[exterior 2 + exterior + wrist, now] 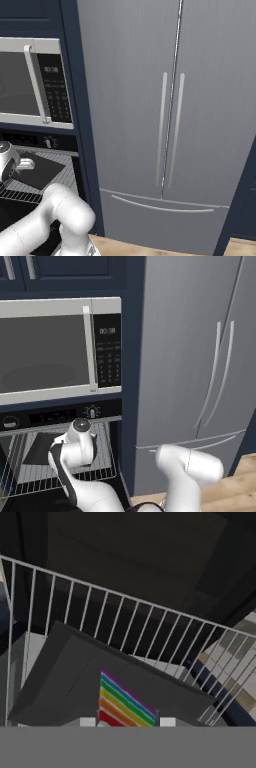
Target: Take the baked cake out of the oven and place it on the plate for cooling. Then close the oven door.
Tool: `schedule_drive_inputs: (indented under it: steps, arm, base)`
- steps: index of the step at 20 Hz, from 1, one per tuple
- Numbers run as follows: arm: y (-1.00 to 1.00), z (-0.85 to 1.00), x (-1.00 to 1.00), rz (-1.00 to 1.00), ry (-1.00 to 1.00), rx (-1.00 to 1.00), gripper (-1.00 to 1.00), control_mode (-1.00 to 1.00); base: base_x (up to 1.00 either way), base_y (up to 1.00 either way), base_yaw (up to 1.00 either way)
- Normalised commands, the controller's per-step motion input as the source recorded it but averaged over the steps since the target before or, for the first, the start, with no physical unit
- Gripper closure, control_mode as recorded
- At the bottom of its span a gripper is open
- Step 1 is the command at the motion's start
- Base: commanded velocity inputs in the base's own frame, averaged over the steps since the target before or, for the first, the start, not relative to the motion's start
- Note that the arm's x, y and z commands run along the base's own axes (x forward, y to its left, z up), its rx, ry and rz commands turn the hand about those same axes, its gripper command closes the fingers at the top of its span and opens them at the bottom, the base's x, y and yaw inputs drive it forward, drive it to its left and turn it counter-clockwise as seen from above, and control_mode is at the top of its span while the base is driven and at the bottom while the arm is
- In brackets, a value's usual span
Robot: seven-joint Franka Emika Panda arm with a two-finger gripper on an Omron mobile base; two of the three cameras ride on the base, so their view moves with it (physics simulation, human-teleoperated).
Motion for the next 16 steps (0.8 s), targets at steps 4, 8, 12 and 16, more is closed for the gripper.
schedule_drive_inputs:
  steps: [4, 8, 12, 16]
  arm:
    - [-0.25, 0.41, -0.27, 0.00, 0.08, 0.00, 1.00, -1.00]
    - [-0.28, 0.26, -0.35, 0.00, 0.03, 0.00, 1.00, -1.00]
    - [-0.26, 0.26, -0.35, 0.00, 0.05, 0.00, 1.00, -1.00]
    - [-0.25, 0.28, -0.42, 0.00, 0.00, 0.00, 1.00, -1.00]
  base:
    - [0.00, 0.00, 0.00]
    - [0.00, 0.00, 0.00]
    - [0.00, 0.00, 0.00]
    - [0.00, 0.00, 0.00]
